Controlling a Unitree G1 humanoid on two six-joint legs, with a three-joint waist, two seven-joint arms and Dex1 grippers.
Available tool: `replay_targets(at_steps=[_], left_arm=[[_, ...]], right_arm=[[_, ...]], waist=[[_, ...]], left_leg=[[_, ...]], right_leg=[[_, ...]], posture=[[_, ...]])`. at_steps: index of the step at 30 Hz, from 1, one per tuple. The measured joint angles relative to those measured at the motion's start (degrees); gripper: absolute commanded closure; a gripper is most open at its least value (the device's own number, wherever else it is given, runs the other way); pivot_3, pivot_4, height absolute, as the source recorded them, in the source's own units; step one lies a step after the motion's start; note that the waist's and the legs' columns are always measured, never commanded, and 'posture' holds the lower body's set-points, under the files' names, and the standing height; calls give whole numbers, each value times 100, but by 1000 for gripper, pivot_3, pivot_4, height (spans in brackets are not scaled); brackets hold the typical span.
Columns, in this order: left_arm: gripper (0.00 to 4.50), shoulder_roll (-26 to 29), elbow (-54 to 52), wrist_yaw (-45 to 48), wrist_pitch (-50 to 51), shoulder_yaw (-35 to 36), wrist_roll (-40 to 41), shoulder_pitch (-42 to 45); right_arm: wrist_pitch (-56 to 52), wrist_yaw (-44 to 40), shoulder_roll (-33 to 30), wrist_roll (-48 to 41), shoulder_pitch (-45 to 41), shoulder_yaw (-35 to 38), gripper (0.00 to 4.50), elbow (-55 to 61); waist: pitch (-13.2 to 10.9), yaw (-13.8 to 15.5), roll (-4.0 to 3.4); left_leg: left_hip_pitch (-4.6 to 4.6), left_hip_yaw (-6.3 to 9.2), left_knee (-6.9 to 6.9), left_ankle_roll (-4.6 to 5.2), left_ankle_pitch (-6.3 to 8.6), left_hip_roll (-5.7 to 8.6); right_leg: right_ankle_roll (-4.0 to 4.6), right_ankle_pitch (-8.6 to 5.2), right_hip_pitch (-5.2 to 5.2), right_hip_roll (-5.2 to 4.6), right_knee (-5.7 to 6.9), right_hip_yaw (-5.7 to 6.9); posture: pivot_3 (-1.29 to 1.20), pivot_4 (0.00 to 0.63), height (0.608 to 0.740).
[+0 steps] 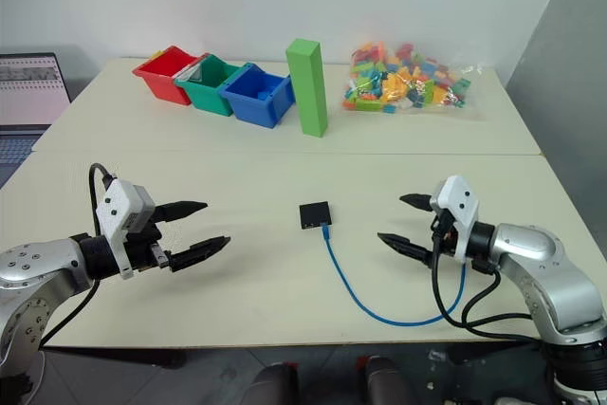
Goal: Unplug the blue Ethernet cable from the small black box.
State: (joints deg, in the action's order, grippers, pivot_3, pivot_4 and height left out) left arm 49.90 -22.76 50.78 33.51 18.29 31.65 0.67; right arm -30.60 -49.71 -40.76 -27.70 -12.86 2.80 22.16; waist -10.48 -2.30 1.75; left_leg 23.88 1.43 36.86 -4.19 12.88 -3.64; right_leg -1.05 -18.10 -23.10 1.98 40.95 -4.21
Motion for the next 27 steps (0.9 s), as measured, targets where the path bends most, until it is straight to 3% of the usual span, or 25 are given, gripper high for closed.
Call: replay_targets(at_steps=[15,24,27], left_arm=[[0,-3,-13,57,-117,-14,-35,-110],[0,-3,92,658,-563,-107,-33,-441],[0,-2,84,923,-663,-256,-32,-586]], right_arm=[[119,-6,56,67,10,-82,40,-10],[-301,1521,1502,994,-214,-1492,40,-81],[-534,2397,2485,1537,-298,-2048,40,-523]], waist=[[0,-2,0],[2,-24,2],[6,-43,8]], left_leg=[[0,0,0,0,0,0],[2,-2,0,-1,0,1],[0,3,-2,-1,0,-6]], right_leg=[[0,0,0,0,0,-1],[1,0,-4,-2,2,-2],[4,-1,-8,-1,9,-1]], posture=[[0,150,740],[0,150,740],[0,150,740]])
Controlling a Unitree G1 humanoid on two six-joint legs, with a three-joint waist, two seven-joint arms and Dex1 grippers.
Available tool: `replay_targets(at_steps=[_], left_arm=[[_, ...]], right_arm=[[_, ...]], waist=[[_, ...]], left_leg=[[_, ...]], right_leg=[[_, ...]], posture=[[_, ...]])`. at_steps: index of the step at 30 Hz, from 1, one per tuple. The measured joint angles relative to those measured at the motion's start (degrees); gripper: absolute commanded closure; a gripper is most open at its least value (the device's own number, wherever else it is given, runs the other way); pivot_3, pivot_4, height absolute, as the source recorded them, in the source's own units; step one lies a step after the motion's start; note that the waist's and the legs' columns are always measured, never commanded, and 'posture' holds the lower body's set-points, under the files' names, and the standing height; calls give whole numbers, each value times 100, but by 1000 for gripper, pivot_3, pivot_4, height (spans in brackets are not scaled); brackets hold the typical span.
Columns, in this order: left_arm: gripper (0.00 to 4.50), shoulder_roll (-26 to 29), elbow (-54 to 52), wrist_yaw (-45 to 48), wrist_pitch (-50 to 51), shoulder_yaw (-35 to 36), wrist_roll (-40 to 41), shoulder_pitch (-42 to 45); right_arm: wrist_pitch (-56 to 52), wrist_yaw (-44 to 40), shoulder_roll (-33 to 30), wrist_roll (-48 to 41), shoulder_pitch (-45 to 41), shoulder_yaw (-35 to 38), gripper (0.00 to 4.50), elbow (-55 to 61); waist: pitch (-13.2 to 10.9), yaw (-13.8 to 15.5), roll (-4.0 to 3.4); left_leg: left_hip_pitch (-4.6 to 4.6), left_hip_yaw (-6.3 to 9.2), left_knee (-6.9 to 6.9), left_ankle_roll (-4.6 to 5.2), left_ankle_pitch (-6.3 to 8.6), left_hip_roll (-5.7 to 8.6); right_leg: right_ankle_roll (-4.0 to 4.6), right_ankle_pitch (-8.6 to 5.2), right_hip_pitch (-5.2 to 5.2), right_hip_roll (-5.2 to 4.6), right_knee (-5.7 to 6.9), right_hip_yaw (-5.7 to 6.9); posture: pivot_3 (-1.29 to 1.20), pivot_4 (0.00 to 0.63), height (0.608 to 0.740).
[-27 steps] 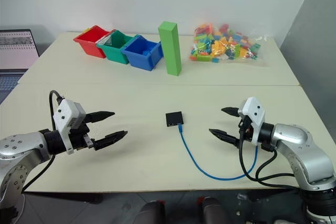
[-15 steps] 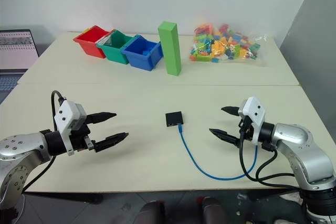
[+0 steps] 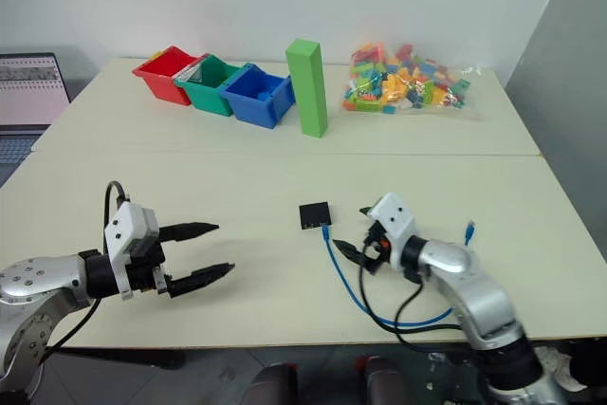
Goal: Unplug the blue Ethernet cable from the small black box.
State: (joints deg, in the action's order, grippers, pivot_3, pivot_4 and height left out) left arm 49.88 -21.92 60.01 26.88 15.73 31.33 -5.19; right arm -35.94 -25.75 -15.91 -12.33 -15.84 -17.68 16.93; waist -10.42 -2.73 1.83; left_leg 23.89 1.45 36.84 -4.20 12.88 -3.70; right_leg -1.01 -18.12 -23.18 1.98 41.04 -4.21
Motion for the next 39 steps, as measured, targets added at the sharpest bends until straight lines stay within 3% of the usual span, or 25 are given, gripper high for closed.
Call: replay_targets(at_steps=[3,8,16,21,26,33,39], left_arm=[[0,0,-7,85,-96,-22,-6,2],[0,2,7,197,-233,-60,-93,-11],[0,-10,127,188,-358,-70,-152,-10],[0,-25,206,134,-358,-71,-172,-6],[0,-148,452,-11,-314,-71,-168,192],[0,-307,767,-193,767,-67,602,790],[0,-302,1020,-226,2642,2,2167,1601]], right_arm=[[-242,378,403,273,-78,-387,40,-243],[-553,1063,1057,674,-353,-426,40,-676],[-888,1383,1238,871,-529,-290,2037,-777],[-896,1284,1010,915,-591,-291,3258,-754],[-673,857,391,1109,-744,-586,4304,-672],[778,-178,-563,1595,-1164,-1090,4328,-740],[3897,-1546,-1216,1790,-2018,-1336,4328,-1201]], waist=[[-1,-10,-2],[4,-9,6],[6,-12,8],[7,-3,9],[5,12,6],[3,-17,5],[1,-49,5]], left_leg=[[1,-2,0,0,0,3],[-1,-2,1,0,0,3],[-2,-2,1,0,0,3],[0,-3,1,0,0,4],[0,-3,2,1,0,7],[3,-1,1,1,0,4],[2,1,4,1,0,4]], right_leg=[[1,-1,-1,0,0,0],[0,0,0,-1,-1,0],[0,-1,1,-1,0,1],[0,-1,1,-1,-2,1],[0,-1,1,-2,-1,2],[0,-1,-1,1,-2,5],[-1,0,3,4,-2,8]], posture=[[0,150,740],[0,150,740],[0,150,740],[0,150,740],[0,150,740],[0,150,740],[0,150,740]])
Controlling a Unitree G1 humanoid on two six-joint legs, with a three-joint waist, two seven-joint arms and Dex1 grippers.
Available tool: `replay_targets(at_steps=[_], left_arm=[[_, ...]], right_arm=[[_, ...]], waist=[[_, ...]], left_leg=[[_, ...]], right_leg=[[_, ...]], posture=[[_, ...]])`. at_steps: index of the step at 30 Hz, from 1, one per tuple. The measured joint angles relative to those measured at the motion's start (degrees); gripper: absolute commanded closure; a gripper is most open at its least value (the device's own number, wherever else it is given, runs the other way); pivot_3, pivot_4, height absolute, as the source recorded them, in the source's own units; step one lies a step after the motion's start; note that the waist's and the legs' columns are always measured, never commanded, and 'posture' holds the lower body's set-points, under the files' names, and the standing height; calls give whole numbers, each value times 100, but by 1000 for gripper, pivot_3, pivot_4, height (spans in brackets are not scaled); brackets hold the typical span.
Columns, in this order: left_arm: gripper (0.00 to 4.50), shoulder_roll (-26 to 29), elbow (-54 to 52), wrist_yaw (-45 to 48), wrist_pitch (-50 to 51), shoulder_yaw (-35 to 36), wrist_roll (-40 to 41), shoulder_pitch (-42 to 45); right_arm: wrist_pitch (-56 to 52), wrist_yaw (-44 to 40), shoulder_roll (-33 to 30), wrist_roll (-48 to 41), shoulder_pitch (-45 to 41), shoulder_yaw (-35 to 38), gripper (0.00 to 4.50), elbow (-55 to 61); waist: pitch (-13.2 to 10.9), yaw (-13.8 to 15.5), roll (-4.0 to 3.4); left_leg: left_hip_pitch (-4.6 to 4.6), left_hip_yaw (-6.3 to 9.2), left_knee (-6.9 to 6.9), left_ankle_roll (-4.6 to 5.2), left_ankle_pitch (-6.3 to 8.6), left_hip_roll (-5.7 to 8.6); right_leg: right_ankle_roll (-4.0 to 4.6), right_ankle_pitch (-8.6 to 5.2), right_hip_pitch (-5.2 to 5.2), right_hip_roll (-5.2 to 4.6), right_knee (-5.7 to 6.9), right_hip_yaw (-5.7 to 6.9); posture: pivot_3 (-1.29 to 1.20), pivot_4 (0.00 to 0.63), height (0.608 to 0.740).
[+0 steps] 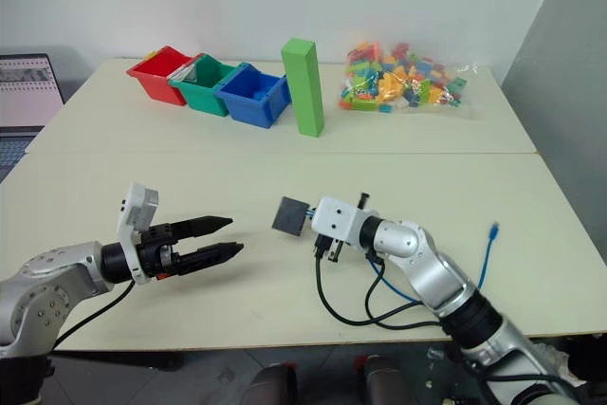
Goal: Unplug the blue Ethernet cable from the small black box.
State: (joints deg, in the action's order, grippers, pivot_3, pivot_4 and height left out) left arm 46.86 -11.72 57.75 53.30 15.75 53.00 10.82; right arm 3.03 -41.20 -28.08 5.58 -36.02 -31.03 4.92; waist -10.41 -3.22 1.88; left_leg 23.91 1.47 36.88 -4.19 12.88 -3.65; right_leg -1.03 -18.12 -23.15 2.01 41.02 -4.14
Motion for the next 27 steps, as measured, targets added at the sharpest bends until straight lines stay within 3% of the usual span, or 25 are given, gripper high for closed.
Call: replay_targets(at_steps=[3,9,12,27], left_arm=[[0,-66,67,-143,432,-4,299,210],[0,-230,-7,-419,916,-25,762,352],[447,-230,-47,-460,1012,-26,809,349],[3521,-226,-55,-415,1121,-22,997,344]], right_arm=[[849,-339,70,-19,-179,5,4328,-197],[1303,-554,342,-7,-347,52,4328,-469],[1433,-613,412,-2,-446,90,4328,-514],[1538,-618,480,40,-537,305,4328,-686]], waist=[[1,5,1],[0,16,0],[0,25,0],[0,44,0]], left_leg=[[-1,5,-2,0,0,-1],[-1,7,0,-2,-1,0],[-1,10,1,-2,-1,0],[-1,8,2,-2,-1,1]], right_leg=[[2,1,2,0,4,3],[31,18,2,-3,9,3],[31,18,2,-3,10,4],[32,18,2,-5,9,3]], posture=[[0,150,740],[0,150,740],[0,150,740],[0,150,740]])
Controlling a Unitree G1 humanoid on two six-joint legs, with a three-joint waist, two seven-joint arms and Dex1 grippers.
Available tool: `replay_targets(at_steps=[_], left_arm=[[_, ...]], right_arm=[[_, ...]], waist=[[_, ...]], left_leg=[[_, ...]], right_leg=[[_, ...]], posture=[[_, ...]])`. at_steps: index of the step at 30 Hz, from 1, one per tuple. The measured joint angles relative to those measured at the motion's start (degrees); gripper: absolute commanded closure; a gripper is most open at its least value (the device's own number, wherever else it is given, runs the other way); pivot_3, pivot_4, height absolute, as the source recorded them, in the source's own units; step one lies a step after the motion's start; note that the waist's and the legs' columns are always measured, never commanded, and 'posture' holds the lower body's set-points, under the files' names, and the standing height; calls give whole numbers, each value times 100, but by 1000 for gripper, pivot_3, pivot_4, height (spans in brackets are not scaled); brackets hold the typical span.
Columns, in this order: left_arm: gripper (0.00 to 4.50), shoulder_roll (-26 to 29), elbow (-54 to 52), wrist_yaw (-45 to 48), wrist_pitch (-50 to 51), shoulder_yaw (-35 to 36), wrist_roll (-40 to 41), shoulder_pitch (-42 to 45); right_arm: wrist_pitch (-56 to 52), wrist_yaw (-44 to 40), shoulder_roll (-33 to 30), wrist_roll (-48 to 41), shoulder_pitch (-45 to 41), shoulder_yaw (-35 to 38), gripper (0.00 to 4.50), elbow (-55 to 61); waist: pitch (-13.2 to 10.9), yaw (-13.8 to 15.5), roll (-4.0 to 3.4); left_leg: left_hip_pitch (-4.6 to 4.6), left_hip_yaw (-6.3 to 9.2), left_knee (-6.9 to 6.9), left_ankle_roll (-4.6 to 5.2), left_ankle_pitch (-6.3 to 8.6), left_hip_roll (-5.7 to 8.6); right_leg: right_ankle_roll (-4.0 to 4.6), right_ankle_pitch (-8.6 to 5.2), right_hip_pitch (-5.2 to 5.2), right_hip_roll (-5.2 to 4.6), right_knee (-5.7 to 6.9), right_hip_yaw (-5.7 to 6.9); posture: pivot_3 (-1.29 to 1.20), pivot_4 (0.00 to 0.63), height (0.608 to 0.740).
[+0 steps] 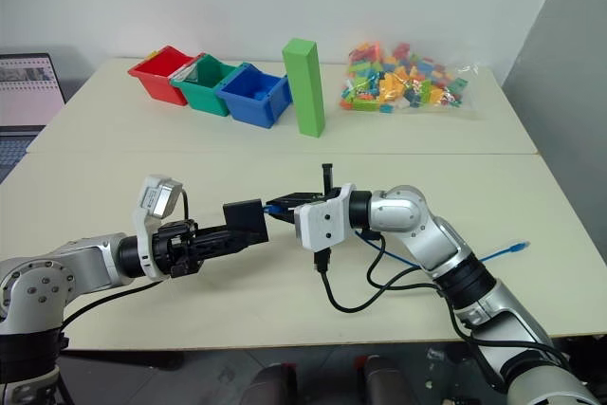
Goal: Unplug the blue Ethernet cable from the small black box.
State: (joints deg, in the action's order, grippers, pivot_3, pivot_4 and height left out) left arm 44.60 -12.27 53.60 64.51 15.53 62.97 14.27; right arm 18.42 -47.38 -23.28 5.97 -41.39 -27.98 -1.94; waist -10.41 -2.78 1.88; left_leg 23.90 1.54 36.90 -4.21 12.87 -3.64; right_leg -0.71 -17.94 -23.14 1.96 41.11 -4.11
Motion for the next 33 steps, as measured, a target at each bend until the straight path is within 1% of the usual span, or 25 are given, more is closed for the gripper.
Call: replay_targets(at_steps=[1,8,9,10,12,14,15,17,18,20,22,25,30,33], left_arm=[[3700,0,2,5,0,0,0,0],[3719,3,-6,98,10,-24,-3,-37],[3719,5,-10,109,9,-37,-7,-46],[3719,6,-14,131,3,-48,-11,-57],[3719,32,-21,233,-24,-58,-41,-93],[3719,135,-78,446,-154,-163,-159,-181],[3719,179,-105,560,-242,-194,-233,-225],[3719,247,-131,723,-358,-249,-333,-261],[3719,261,-152,825,-462,-291,-403,-263],[3719,263,-165,974,-629,-358,-506,-270],[3719,264,-172,1155,-826,-445,-637,-291],[3719,294,-171,1421,-1093,-538,-804,-329],[3719,291,-167,1690,-1368,-611,-925,-354],[3719,291,-162,1808,-1471,-641,-1023,-406]], right_arm=[[-6,-2,0,5,2,0,4328,0],[-218,-181,-62,-31,44,7,4328,210],[-249,-213,-73,-34,59,11,3621,243],[-292,-268,-102,-41,90,16,3468,315],[-432,-385,-182,-67,190,27,2999,467],[-845,-677,-399,-340,308,46,2522,812],[-1200,-846,-530,-579,410,126,2205,1059],[-1904,-1071,-703,-1051,544,270,2184,1419],[-2456,-1138,-727,-1424,634,387,2184,1633],[-3234,-1140,-708,-1964,705,526,2184,1910],[-4180,-1073,-598,-2613,753,789,2184,2152],[-5391,-698,-247,-3491,849,1234,2184,2189],[-6688,-173,258,-4428,892,1601,2184,2068],[-7223,-1,469,-4872,908,1706,2184,2036]], waist=[[0,0,0],[0,2,0],[0,2,0],[0,4,0],[-1,7,-1],[-1,15,-2],[-1,28,-1],[-1,44,-1],[-1,46,-1],[-1,39,-2],[-1,38,-2],[-1,39,-2],[-2,39,-3],[-2,34,-4]], left_leg=[[0,0,0,0,0,0],[0,0,0,0,0,0],[0,0,0,0,0,0],[0,0,0,0,0,0],[0,-2,0,0,0,1],[1,-2,-1,0,0,1],[1,-1,-1,0,0,1],[0,-1,-1,0,0,1],[-1,0,-1,0,0,0],[-2,-1,0,1,0,-1],[-2,0,-1,1,0,-2],[-1,-2,-1,1,0,0],[0,-4,-3,1,1,0],[1,-5,-3,2,1,-1]], right_leg=[[0,0,0,0,0,0],[0,0,0,0,0,0],[0,0,0,0,0,0],[0,0,0,0,0,0],[0,0,0,0,-1,-1],[0,0,0,0,-2,-1],[0,0,0,-1,-2,-1],[0,0,0,-1,-2,-1],[0,0,0,-1,-1,0],[0,-1,0,-1,0,-3],[0,-1,0,0,-1,-1],[0,-1,-1,1,-2,-2],[-3,-3,-3,2,-4,-3],[-14,-9,-4,2,-5,-3]], posture=[[0,150,740],[0,150,740],[0,150,740],[0,150,740],[0,150,740],[0,150,740],[0,150,740],[0,150,740],[0,150,740],[0,150,740],[0,150,740],[0,150,740],[0,150,740],[0,150,740]])
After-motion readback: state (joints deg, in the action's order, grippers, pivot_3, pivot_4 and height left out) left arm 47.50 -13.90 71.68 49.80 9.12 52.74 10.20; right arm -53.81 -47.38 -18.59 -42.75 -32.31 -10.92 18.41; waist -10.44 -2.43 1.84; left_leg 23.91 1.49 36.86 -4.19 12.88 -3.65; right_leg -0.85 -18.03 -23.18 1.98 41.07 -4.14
